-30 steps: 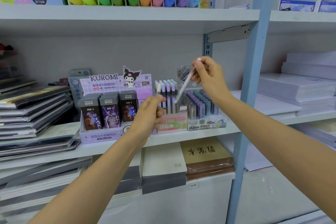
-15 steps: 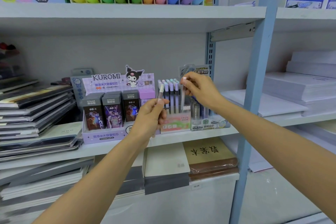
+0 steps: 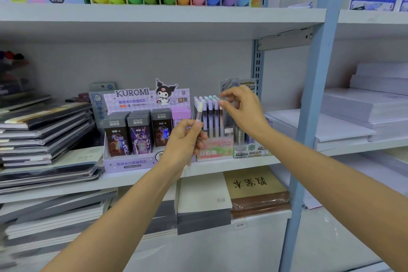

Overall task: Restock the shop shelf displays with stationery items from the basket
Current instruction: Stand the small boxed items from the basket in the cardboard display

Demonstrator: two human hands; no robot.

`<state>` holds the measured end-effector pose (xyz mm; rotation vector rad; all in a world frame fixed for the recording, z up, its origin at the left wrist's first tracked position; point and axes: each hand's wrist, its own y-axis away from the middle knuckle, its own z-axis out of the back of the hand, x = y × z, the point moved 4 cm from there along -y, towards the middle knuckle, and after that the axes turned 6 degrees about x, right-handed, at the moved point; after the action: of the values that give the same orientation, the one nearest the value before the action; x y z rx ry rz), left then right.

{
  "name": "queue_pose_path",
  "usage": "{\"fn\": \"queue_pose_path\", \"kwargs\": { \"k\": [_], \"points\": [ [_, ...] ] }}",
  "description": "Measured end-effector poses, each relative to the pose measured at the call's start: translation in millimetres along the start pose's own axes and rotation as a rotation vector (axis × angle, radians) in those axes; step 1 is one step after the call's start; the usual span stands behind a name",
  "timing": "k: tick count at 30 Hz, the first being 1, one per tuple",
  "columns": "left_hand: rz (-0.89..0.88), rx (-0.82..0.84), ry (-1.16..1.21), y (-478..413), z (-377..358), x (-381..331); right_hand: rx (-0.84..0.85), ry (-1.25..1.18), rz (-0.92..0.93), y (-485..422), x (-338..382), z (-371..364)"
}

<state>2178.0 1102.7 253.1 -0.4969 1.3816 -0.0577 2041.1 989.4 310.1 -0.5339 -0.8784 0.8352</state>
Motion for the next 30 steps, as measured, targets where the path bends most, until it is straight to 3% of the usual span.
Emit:
{"fn": "queue_pose_path", "kwargs": {
  "k": [2, 5, 8, 11, 14, 16, 19, 30],
  "points": [
    [-0.007, -0.005, 0.002, 0, -1, -1, 0.016, -0.185, 0.020, 6, 11, 4],
    [-0.034, -0.003, 0.023, 0, -4, -5, 0.231, -0.514, 0.010, 14, 29, -2],
    [-0.053, 0.013, 0.040, 2, -8, -9, 0.312, -0.588, 0.029, 18, 42, -9],
    [-0.103, -0.058, -0.012, 6, -3, -11, 0.234, -0.627, 0.022, 14, 43, -3],
    [-0.277, -0.176, -0.430, 15, 9, -12, 0.020, -0.669, 0.012, 5, 36, 15],
    [-0.375, -0.132, -0.697, 21, 9, -7, -0.100, -0.664, 0.023, 0, 31, 27],
    [-0.344, -0.044, -0.935, 26, 6, 13, -0.145, -0.568, 0.025, -3, 25, 28],
    [-0.363, -0.055, -1.019, 28, 9, 30, 0.120, -0.246, 0.137, 2, 36, -16]
  ]
}}
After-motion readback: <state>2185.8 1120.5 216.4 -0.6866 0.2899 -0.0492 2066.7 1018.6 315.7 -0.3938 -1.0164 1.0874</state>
